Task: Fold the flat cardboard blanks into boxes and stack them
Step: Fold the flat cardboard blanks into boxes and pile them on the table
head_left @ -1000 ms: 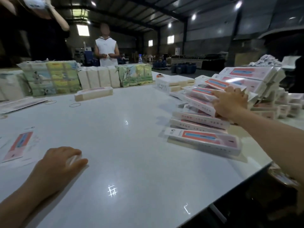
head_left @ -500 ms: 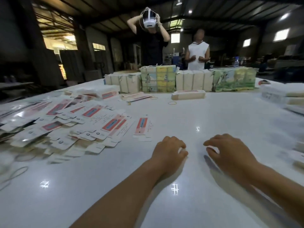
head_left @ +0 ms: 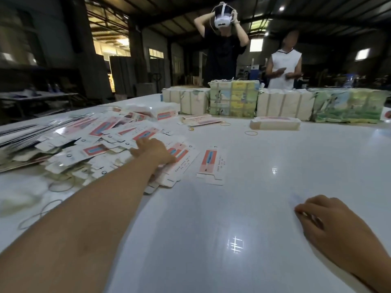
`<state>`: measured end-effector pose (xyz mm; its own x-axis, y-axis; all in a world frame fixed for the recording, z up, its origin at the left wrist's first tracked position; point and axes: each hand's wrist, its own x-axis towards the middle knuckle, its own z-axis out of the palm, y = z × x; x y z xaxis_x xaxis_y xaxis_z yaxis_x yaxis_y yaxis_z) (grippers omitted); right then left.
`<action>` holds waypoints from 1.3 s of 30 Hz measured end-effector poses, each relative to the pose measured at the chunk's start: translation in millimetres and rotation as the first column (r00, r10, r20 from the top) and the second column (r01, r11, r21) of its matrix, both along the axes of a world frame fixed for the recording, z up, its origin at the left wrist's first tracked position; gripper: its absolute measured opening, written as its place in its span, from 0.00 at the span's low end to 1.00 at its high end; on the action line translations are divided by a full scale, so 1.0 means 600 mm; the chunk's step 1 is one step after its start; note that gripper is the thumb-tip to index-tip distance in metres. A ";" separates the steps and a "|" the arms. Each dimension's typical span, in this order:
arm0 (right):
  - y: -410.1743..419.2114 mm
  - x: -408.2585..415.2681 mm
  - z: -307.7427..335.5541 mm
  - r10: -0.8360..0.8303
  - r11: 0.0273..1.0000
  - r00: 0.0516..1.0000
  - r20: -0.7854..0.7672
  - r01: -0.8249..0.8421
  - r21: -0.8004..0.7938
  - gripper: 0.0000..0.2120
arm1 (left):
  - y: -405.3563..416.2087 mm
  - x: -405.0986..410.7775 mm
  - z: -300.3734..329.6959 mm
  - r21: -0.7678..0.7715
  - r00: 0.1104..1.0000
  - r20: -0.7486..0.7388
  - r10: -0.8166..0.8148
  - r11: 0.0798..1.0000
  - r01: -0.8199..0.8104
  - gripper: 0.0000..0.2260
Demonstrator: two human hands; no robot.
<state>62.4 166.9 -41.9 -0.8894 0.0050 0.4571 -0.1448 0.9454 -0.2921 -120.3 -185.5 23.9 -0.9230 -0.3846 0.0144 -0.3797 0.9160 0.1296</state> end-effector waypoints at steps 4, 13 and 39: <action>0.002 -0.007 -0.006 0.018 1.000 0.999 -0.030 -0.018 0.013 0.06 | -0.037 -0.049 -0.017 -0.030 0.996 0.083 0.015 0.999 -0.013 0.50; -0.003 -0.002 -0.003 0.008 1.000 0.999 -0.041 -0.007 0.020 0.07 | -0.048 -0.089 -0.002 0.141 0.987 0.156 -0.027 0.990 0.004 0.43; 0.016 0.021 0.050 0.078 0.267 0.991 0.111 0.086 -0.960 0.06 | 0.266 0.234 -0.032 0.122 0.535 -0.232 -0.812 0.521 0.845 0.34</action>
